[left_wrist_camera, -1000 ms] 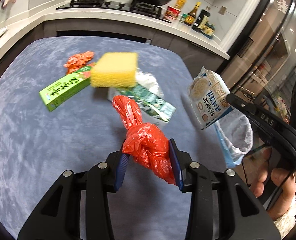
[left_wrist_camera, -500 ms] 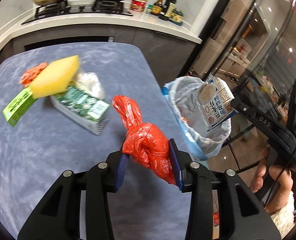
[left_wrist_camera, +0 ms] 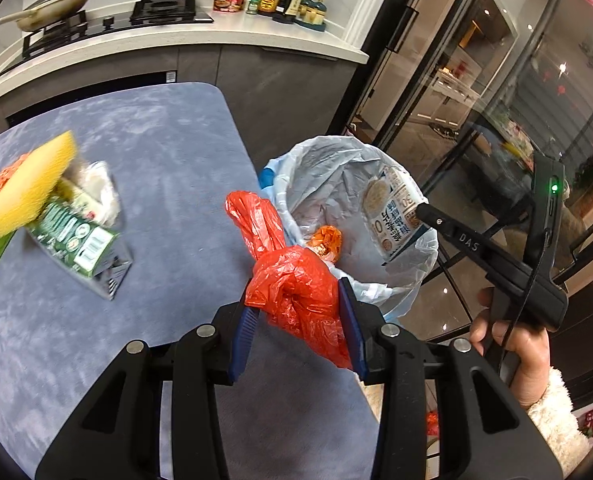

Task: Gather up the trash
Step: 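Carry the red bag and snack packet over the trash bin with both tools, then open both tools to drop the red bag and snack packet into the bin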

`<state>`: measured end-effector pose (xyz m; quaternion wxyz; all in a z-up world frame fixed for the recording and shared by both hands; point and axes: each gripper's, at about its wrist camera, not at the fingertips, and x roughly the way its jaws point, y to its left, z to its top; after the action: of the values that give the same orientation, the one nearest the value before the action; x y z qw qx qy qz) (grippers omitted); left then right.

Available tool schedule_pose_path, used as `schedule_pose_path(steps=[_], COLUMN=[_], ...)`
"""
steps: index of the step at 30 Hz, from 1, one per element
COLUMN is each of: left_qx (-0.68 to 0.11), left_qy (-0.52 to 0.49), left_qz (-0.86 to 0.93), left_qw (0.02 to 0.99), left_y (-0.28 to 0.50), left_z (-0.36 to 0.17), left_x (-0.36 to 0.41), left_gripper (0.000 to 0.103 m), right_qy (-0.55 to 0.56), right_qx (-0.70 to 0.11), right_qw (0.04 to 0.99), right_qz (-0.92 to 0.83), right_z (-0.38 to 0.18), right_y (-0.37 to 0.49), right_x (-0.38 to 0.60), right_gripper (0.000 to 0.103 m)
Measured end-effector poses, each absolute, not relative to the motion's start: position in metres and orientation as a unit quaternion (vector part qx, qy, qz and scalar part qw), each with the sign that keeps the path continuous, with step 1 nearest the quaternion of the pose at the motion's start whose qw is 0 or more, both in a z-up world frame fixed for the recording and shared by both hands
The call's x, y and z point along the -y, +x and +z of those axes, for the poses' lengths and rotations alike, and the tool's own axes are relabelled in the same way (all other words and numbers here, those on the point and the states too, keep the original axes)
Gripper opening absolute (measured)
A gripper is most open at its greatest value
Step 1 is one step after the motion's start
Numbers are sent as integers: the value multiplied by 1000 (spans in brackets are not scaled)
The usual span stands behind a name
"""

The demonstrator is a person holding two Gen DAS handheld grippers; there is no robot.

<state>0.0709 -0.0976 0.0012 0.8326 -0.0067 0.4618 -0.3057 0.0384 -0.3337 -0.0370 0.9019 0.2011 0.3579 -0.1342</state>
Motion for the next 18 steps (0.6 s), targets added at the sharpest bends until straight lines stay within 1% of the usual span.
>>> schedule_pose_path(steps=[5,8,9,11,14,16,17,18], left_qx=[-462,-460,-460,-462,-460,-460,-461,-462], left_qy=[-2,-1,0,3,8,9,16,20], left_qz=[-320,-335,-342,-348,-364,-372,-364,-359], left_qw=[827,823,819,816,810,806,809,810], left_y=[81,91,95,102,111,115,117,118], left_z=[0,-1,-3,-8,-19,-27,-31,-33], left_x=[123,146,155,170,192,203,208,211], left_gripper=[38,38,38,38,40,51,58,60], right_qy=[208,214,216,219,222,227,231,232], right_qx=[-360,-360,-360,-359,-356,-352,-350,-349], right_qw=[899,898,897,896,895,895,894,894], right_qz=[-135,-137,-138,-141,-151,-155,-158,-159], right_z=[-44,-47,-47,-48,-48,-47,-47,-46], right_y=[42,42,42,40,36,33,31,29], right_x=[343,350,352,356,362,366,368,369], right_gripper=[4,6,9,11,17,23,24,25])
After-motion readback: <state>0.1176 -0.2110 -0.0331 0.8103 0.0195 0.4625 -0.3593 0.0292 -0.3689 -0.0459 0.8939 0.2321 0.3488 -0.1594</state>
